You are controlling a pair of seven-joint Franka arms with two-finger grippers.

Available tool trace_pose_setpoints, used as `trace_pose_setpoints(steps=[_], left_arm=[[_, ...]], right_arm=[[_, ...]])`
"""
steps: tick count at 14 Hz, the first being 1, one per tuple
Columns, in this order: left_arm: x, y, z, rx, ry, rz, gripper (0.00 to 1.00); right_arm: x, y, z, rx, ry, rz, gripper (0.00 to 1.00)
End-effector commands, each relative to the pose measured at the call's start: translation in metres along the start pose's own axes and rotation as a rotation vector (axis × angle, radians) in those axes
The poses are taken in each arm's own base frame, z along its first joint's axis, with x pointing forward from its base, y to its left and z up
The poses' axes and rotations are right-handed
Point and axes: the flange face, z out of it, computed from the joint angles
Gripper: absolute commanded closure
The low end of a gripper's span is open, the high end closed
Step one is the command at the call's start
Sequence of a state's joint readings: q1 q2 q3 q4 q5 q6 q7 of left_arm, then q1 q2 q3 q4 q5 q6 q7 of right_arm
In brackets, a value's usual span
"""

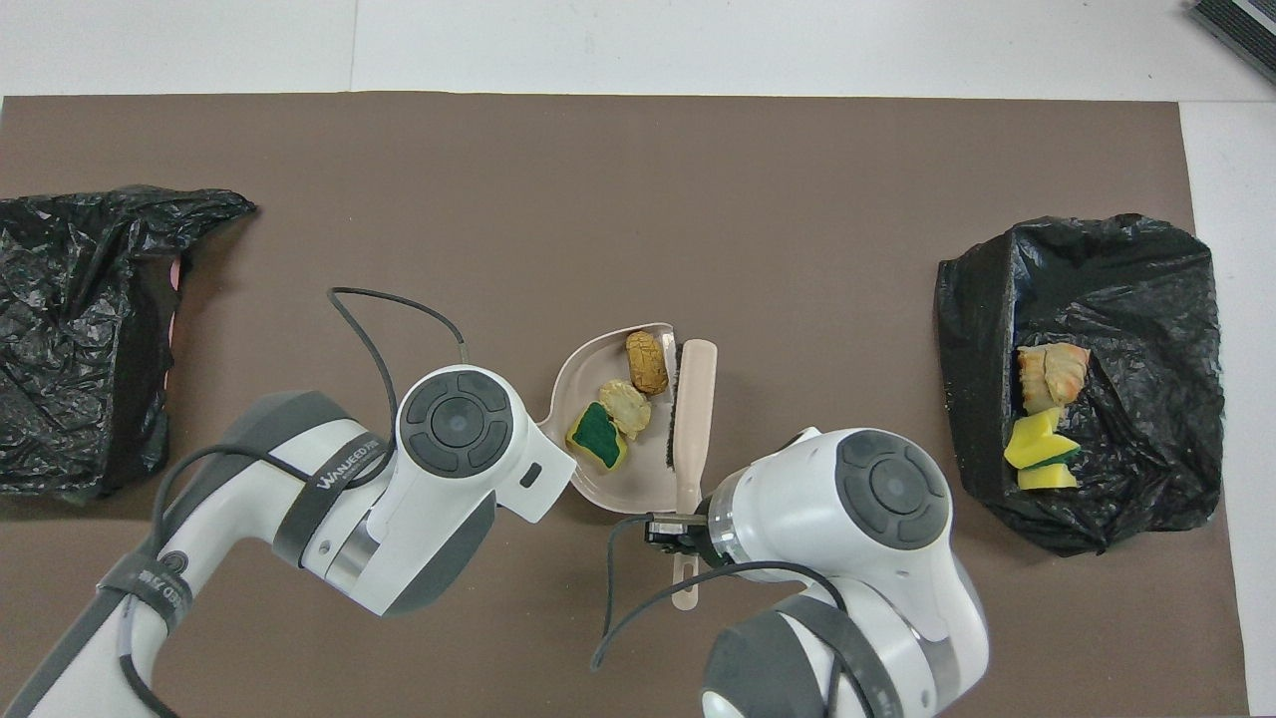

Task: Sweep and dump trash in bin

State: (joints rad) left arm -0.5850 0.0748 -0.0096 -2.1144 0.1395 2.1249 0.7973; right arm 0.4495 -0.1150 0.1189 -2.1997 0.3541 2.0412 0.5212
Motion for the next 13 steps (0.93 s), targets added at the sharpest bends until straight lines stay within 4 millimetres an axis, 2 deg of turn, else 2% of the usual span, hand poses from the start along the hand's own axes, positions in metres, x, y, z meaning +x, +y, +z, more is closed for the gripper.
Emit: trace_pose_setpoints(steps=[1, 2, 4, 5, 6, 7, 9, 12, 13], left_arm=[[-0.021, -0.007, 0.0, 0.01, 0.03, -0.035, 1.0], [-0.024, -0.011, 0.001, -0.003, 0.047, -0.056, 1.0], [-0.029, -0.022, 0.001, -0.011, 0.104, -0.045, 1.0], [-0.043, -0.035, 0.004, -0.032, 0.117, -0.064, 1.0], [-0.048, -0.041, 0.004, -0.036, 0.128, -0.057, 1.0], [-0.052, -0.048, 0.003, -0.039, 0.141, -0.064, 1.0], [-0.078, -0.066, -0.004, -0.049, 0.146, -0.066, 1.0], [-0.112, -0.097, -0.033, -0.043, 0.183, -0.059, 1.0], [-0.127, -0.108, -0.039, -0.039, 0.189, -0.062, 1.0]], right_arm=[[0.006, 0.032, -0.03, -0.149, 0.031, -0.097, 1.0], [0.007, 0.04, -0.031, -0.219, 0.02, -0.176, 1.0], [0.009, 0.052, -0.033, -0.292, 0.013, -0.219, 1.0], [0.008, 0.055, -0.033, -0.315, 0.013, -0.223, 1.0], [0.002, 0.056, -0.034, -0.318, 0.014, -0.208, 1.0], [-0.005, 0.054, -0.032, -0.31, 0.015, -0.174, 1.0], [-0.019, 0.052, -0.029, -0.298, 0.016, -0.1, 1.0], [-0.059, 0.026, 0.0, -0.187, -0.063, -0.021, 1.0], [-0.072, 0.018, 0.011, -0.2, -0.076, -0.044, 1.0]])
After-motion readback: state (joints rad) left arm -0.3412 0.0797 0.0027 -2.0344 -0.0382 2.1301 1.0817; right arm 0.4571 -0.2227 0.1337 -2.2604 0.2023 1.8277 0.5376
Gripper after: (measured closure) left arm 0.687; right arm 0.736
